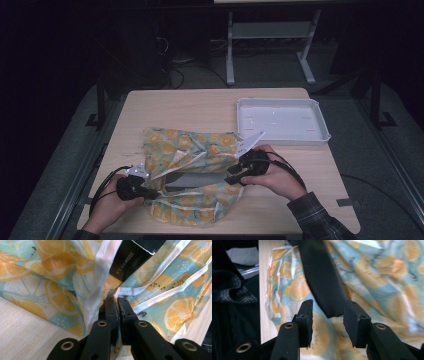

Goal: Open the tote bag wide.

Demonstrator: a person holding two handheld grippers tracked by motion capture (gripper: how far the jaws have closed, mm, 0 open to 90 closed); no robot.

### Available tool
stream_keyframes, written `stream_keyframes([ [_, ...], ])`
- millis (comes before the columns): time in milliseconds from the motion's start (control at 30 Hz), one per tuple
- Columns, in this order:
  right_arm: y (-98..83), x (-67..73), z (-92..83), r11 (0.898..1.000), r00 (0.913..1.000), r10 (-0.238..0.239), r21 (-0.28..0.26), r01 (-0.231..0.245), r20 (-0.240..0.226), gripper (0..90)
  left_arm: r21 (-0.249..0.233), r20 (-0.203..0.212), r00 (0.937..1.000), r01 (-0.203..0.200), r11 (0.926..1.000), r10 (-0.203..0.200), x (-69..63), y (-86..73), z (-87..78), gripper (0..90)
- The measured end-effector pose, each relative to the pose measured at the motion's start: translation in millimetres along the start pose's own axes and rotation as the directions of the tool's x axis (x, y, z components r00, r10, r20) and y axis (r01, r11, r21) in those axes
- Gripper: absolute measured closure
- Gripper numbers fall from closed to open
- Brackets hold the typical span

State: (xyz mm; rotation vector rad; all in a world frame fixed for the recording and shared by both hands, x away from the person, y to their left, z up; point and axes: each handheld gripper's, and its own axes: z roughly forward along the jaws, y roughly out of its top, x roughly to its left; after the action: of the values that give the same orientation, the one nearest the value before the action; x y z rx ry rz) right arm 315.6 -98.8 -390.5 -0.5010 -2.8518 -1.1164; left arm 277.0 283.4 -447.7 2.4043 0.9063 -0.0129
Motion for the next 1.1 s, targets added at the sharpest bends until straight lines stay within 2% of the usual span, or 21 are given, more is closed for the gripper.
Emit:
stream_keyframes([
  [133,0.3,2.9,9.1,0.999,0.9996,-0.027,0.031,0.027,-0.011,59.7,0.0,0.0,1.0,0.002,1.0,-0.002,-0.1,-0.1,0.0,87.3],
  [167,-0.7,3.7,12.3,0.998,0.9994,-0.033,0.055,0.034,-0.014,66.2,0.0,0.0,1.0,0.001,1.0,-0.001,-0.1,0.0,0.0,87.3],
  [267,-1.5,4.8,14.2,0.997,0.9992,-0.038,0.07,0.038,-0.013,71.4,0.0,0.0,1.0,0.001,1.0,-0.001,-0.2,-0.1,0.0,87.3],
  [300,-2.1,5.9,15.7,0.996,0.9988,-0.041,0.081,0.043,-0.025,78.0,0.0,-0.001,1.0,0.002,1.0,-0.002,-0.3,-0.1,0.1,87.3],
  [500,-4.8,10.5,19.6,0.992,0.9976,-0.041,0.113,0.047,-0.056,88.1,0.0,-0.003,1.0,0.003,1.0,-0.003,-0.7,0.0,0.1,87.3],
  [833,-16.0,14.6,28.5,0.987,0.997,-0.036,0.157,0.047,-0.069,89.2,0.004,-0.006,1.0,0.0,1.0,0.0,-1.3,0.2,0.0,87.2],
  [1000,-20.7,13.7,35.5,0.98,0.9976,-0.027,0.194,0.039,-0.064,89.2,0.009,-0.006,1.0,-0.005,0.9999,0.005,-0.9,0.3,-0.4,87.2],
  [1100,-25.0,10.6,44.8,0.973,0.9987,-0.024,0.228,0.033,-0.046,89.2,0.006,-0.005,1.0,-0.007,1.0,0.007,-1.0,0.1,-0.2,87.0],
])
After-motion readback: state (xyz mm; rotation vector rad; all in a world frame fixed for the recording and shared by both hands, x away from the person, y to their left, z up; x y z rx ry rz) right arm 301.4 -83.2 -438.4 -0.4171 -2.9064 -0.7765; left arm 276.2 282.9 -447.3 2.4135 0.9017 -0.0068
